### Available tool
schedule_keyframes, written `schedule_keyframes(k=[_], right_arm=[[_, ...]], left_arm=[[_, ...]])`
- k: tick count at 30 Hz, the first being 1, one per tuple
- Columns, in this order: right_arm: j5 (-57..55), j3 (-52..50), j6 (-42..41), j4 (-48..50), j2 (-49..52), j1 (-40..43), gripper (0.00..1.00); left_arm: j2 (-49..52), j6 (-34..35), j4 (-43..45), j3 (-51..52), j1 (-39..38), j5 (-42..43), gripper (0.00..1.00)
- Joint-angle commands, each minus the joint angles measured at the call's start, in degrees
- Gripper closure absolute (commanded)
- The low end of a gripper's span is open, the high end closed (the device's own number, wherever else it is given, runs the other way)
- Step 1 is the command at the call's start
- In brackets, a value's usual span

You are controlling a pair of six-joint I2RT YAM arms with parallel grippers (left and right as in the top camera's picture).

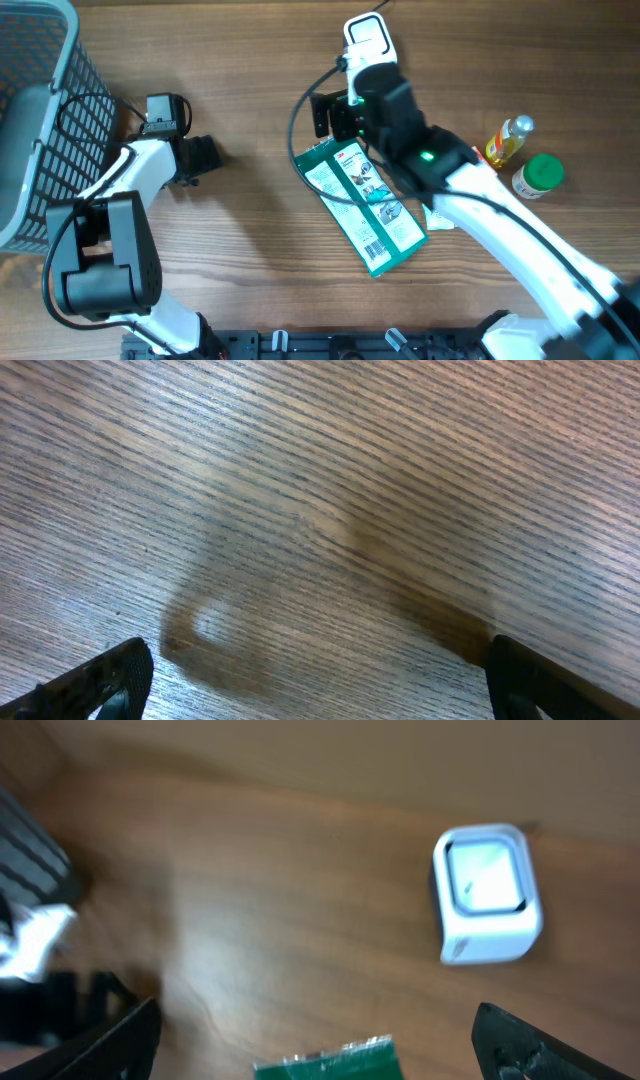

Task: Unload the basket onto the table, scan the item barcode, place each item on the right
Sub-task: 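Lower the glove package onto the table and open the right gripper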

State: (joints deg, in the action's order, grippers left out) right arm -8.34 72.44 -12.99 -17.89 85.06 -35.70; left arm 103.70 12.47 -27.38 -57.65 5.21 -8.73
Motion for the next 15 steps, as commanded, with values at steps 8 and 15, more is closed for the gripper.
schedule_keyframes(k=[8, 15], right_arm=[[-3.21, 0.24, 2.32, -6.25, -32.11, 8.52, 0.0], [4.31, -12.61, 2.27, -11.32, -55.71, 22.95, 0.0]], left_arm=[[0.98, -1.16, -0.46, 0.85, 0.15, -0.96, 0.0], [0.98, -1.16, -0.46, 0.85, 0.15, -0.96, 0.0]])
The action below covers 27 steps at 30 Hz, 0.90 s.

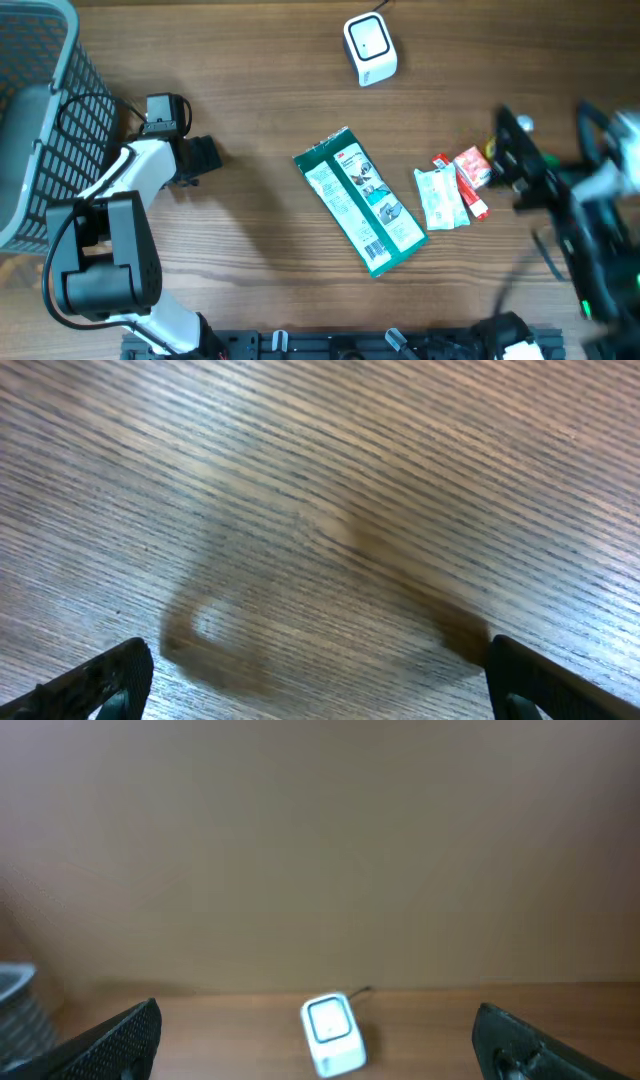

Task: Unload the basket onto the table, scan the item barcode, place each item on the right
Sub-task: 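Lower the glove package onto the table and open the right gripper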

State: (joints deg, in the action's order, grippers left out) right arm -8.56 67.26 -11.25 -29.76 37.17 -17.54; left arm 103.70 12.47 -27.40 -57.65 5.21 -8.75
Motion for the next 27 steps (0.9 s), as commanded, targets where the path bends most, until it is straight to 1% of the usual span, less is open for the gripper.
schedule_keyframes(k=[1, 3, 5, 8, 9, 10, 11, 13, 20, 21, 27], right_arm=[[5.4, -10.38, 0.55, 1.92, -10.8, 6.21, 0.0], [7.78, -18.62, 0.52, 8.13, -18.18, 9.11, 0.0], [9.57, -26.49, 0.46, 16.87, -24.72, 11.69, 0.0], [9.99, -37.62, 0.52, 33.24, -32.7, 13.35, 0.0], [9.99, -43.19, 0.61, 42.49, -35.93, 13.44, 0.0], [9.97, -45.24, 0.61, 45.86, -36.96, 13.44, 0.0], [9.99, -47.71, 0.61, 51.19, -36.98, 13.44, 0.0], [9.97, -52.13, 0.59, 57.57, -36.94, 13.49, 0.0], [9.94, -66.25, 0.52, 58.66, -36.96, 13.49, 0.0], [9.68, -66.99, 0.61, 56.65, -36.96, 13.49, 0.0], [9.73, -66.97, 0.61, 35.71, -36.96, 13.49, 0.0]], left_arm=[[0.98, -1.16, -0.44, 0.85, 0.15, -0.94, 0.0], [0.98, -1.16, -0.44, 0.85, 0.15, -0.94, 0.0], [0.98, -1.16, -0.44, 0.85, 0.15, -0.94, 0.0], [0.98, -1.16, -0.44, 0.85, 0.15, -0.94, 0.0], [0.98, -1.16, -0.44, 0.85, 0.15, -0.94, 0.0], [0.98, -1.16, -0.44, 0.85, 0.15, -0.94, 0.0], [0.98, -1.16, -0.44, 0.85, 0.17, -0.94, 0.0], [0.98, -1.16, -0.42, 0.85, 0.15, -0.94, 0.0], [0.98, -1.16, -0.44, 0.85, 0.17, -0.94, 0.0], [0.98, -1.16, -0.42, 0.85, 0.17, -0.94, 0.0], [0.98, -1.16, -0.44, 0.85, 0.15, -0.94, 0.0]])
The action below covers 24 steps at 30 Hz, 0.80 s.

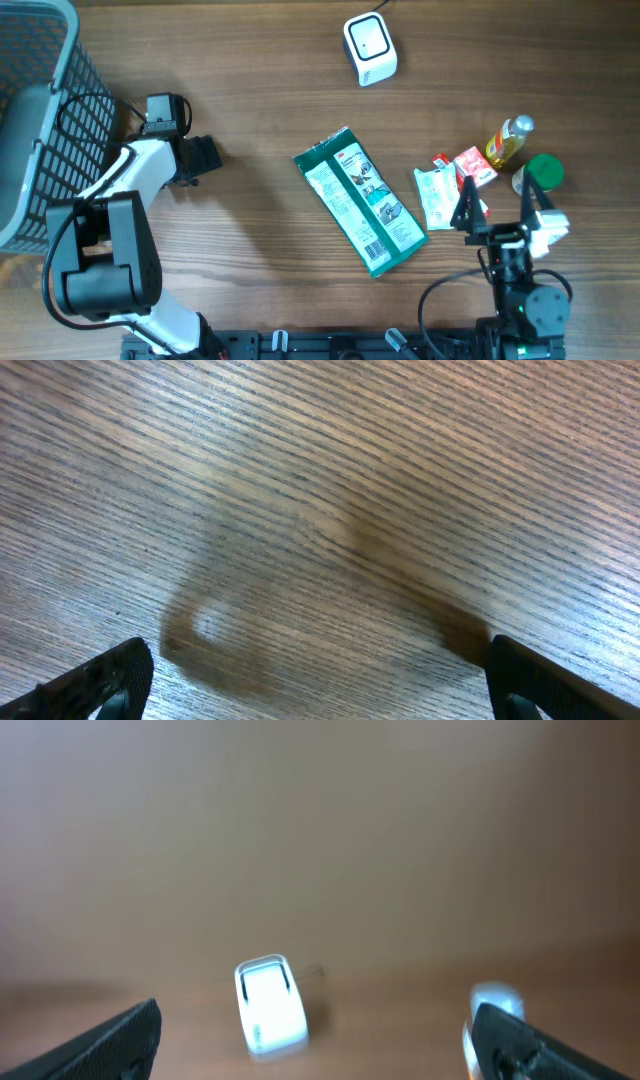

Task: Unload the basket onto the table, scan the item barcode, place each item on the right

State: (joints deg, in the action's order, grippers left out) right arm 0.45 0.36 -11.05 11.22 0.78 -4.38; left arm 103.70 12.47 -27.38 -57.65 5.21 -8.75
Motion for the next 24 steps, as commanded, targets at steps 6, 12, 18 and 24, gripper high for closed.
schedule_keyframes(k=[6, 12, 18, 24], right_arm=[[0.98, -0.07, 0.44, -10.97, -0.57, 0.33, 0.0], [0.96, -0.07, 0.44, -10.95, -0.5, 0.33, 0.0], [0.96, -0.07, 0.42, -10.95, -0.5, 0.33, 0.0], [0.98, -0.07, 0.42, -10.95, -0.5, 0.33, 0.0]], left_arm=[[0.98, -1.16, -0.46, 0.85, 0.15, -0.94, 0.0], [0.98, -1.16, -0.44, 0.85, 0.15, -0.94, 0.0], [0.98, -1.16, -0.46, 0.85, 0.15, -0.94, 0.0], [0.98, -1.16, -0.44, 0.85, 0.17, -0.96, 0.0]])
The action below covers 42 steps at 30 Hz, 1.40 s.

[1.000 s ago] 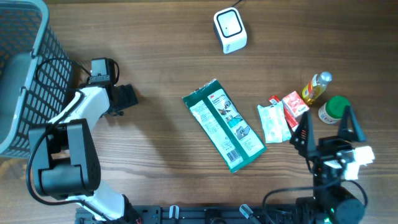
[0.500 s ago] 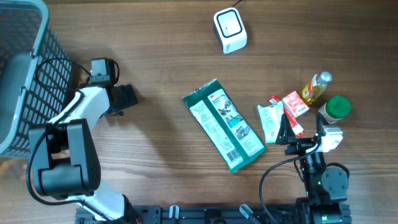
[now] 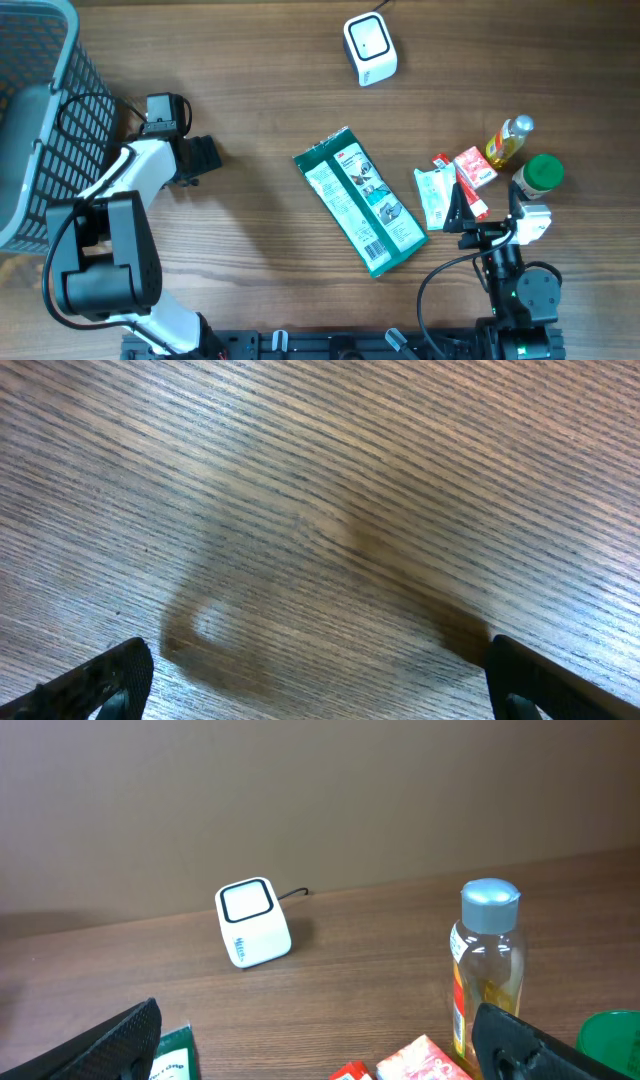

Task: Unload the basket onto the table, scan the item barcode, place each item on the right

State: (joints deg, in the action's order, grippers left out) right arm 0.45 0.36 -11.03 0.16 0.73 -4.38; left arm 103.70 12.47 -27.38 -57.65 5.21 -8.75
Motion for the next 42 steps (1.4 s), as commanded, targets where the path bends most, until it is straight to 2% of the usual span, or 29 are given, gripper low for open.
schedule_keyframes(k=[1, 10, 14, 23, 25, 29, 33, 39, 42], right_arm=[[0.98, -0.07, 0.42, 0.09, -0.46, 0.33, 0.0], [0.98, -0.07, 0.42, 0.11, -0.46, 0.33, 0.0], [0.98, -0.07, 0.39, 0.11, -0.46, 0.33, 0.0], [0.96, -0.07, 0.44, 0.09, -0.46, 0.33, 0.0], [0.98, -0.07, 0.42, 0.09, -0.46, 0.33, 0.0], [0.98, -0.07, 0.42, 0.11, -0.46, 0.33, 0.0], [0.98, -0.07, 0.39, 0.09, -0.46, 0.33, 0.0], [0.98, -0.07, 0.39, 0.11, -0.46, 0.33, 0.0], [0.96, -0.07, 0.42, 0.11, -0.46, 0.33, 0.0]], left_arm=[[0.98, -1.16, -0.48, 0.85, 0.22, -0.96, 0.0], [-2.43, -1.16, -0.46, 0.87, -0.24, -0.96, 0.0], [-13.73, -1.16, -0.48, 0.87, -0.22, -0.96, 0.0], [-55.69, -1.16, -0.5, 0.87, -0.22, -0.96, 0.0], [-61.22, -1.16, -0.52, 0.87, -0.22, -0.96, 0.0], [-69.13, -1.16, -0.63, 1.31, -0.22, -0.96, 0.0], [-75.32, -1.16, -4.31, 3.23, -0.31, -0.96, 0.0], [-85.57, -1.2, -4.7, 14.86, -2.14, -1.03, 0.0], [-90.18, -1.53, -8.76, 21.18, -2.16, -1.51, 0.0]])
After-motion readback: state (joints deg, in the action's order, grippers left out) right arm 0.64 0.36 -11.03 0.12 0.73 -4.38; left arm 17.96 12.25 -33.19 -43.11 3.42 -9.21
